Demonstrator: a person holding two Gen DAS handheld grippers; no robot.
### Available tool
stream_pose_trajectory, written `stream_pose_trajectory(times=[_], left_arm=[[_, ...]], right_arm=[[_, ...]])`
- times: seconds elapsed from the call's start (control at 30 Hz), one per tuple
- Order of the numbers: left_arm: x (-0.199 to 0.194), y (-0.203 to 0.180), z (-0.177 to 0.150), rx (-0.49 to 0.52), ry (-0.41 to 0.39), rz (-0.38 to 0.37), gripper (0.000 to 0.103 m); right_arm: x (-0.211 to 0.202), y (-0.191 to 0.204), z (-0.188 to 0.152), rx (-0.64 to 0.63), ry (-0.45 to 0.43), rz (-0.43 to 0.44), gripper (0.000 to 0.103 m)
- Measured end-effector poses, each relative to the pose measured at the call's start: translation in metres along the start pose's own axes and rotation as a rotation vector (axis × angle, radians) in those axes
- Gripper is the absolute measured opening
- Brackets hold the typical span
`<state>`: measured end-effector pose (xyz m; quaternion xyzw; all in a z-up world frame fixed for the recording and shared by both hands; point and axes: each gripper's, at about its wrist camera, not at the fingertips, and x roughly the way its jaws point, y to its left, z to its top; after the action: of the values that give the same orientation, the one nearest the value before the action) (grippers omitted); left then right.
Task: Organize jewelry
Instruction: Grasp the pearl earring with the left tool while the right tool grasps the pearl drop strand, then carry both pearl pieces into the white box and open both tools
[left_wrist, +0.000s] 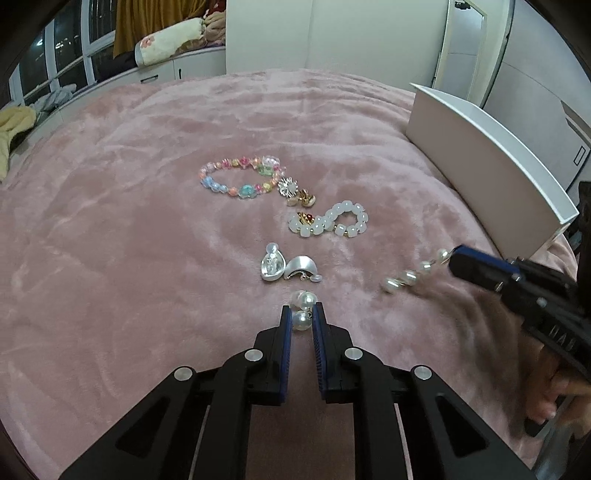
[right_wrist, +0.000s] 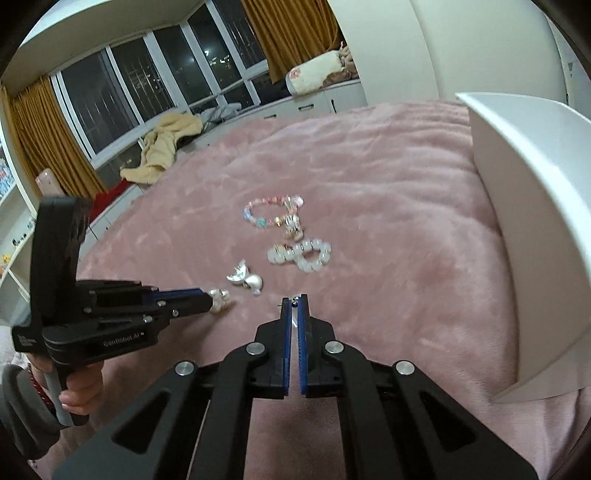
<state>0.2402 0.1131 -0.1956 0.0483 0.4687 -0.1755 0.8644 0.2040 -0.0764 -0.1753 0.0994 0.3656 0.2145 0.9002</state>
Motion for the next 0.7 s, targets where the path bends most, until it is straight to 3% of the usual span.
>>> stream_pose_trajectory(times=[0.43, 0.7], left_arm=[[-0.059, -0.012, 0.008, 0.026, -0.088, 0.010, 0.016], [-0.087, -0.023, 0.024, 0.033, -0.135, 0.013, 0.016]], right_arm=[[-0.034, 0.009, 0.027, -0.030, -0.011, -0.030, 0.004], [-0.068, 0.008, 0.066, -0.040, -0.066, -0.042, 0.004]])
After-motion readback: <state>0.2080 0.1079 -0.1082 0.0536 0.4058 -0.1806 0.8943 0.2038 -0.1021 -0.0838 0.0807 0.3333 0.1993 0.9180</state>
